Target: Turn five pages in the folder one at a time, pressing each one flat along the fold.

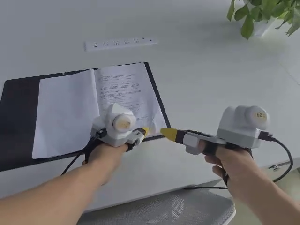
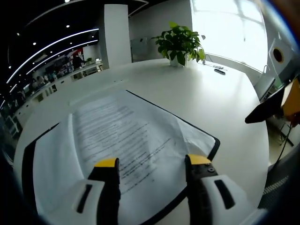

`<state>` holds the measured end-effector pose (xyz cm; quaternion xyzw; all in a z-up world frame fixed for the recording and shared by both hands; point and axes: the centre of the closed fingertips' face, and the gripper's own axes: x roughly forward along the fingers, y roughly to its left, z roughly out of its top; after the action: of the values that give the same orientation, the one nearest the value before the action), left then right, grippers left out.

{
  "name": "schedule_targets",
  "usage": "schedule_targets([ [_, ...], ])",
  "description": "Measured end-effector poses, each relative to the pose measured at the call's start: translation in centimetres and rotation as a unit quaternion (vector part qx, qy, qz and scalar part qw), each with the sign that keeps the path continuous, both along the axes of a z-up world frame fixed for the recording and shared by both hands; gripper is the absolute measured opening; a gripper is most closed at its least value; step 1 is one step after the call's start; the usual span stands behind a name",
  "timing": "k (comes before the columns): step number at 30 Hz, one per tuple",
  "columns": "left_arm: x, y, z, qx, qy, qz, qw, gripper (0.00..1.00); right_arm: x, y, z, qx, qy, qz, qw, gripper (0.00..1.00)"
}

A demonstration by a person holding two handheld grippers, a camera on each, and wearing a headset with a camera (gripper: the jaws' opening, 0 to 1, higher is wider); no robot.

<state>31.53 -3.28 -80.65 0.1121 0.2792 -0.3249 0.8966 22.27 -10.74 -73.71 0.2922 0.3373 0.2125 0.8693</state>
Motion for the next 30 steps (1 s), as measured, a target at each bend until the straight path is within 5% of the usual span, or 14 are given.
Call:
schedule_targets([
  [14, 0.0, 0.1, 0.0, -0.014, -0.006, -0.008, 0.9998, 0.43, 0.8, 0.1, -0.4, 0.002, 0.004, -0.002, 1.0, 0.49],
  [22, 0.4, 0.7, 0.0, -0.008, -0.012, -0.007, 0.9999, 0.2, 1.8, 1.0, -0.9, -0.003, 0.003, 0.012, 0.9999, 0.49],
  [30, 0.4, 0.7, 0.0, -0.014, -0.007, -0.001, 0.9999, 0.17, 2.6, 2.0, -1.6, -0.02, 0.001, 0.032, 0.9993, 0.48],
])
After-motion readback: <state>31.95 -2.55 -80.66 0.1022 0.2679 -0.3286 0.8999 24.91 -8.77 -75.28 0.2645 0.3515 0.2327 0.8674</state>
